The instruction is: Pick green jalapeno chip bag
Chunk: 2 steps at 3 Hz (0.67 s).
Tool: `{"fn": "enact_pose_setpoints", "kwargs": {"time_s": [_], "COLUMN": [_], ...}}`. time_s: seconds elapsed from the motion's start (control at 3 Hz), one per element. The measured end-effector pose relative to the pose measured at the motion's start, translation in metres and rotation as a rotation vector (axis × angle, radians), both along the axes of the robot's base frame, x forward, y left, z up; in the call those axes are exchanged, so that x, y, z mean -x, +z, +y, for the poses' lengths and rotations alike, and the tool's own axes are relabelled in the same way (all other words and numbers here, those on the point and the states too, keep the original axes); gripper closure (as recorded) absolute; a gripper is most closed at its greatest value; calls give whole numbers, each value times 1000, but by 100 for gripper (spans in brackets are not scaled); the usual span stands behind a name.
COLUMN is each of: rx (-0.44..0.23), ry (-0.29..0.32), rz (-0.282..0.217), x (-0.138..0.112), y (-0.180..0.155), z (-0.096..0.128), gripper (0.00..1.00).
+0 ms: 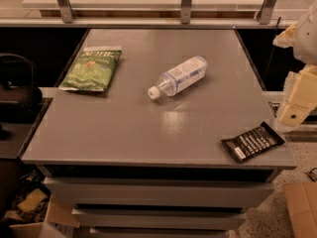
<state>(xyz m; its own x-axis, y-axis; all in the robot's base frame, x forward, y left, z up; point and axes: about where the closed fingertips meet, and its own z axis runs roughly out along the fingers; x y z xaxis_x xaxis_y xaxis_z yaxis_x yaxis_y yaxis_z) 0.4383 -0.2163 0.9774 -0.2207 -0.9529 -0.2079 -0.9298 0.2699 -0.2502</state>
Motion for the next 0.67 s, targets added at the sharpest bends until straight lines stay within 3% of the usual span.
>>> {"fn": "enact_pose_setpoints", "kwargs": {"time_s": [0.33,0.67], "rx": [1,38], "ry": [5,52], "rz": [-3,-55], "x": [-1,-15], "y": [1,17], "z": [2,10], "gripper": [0,0]}}
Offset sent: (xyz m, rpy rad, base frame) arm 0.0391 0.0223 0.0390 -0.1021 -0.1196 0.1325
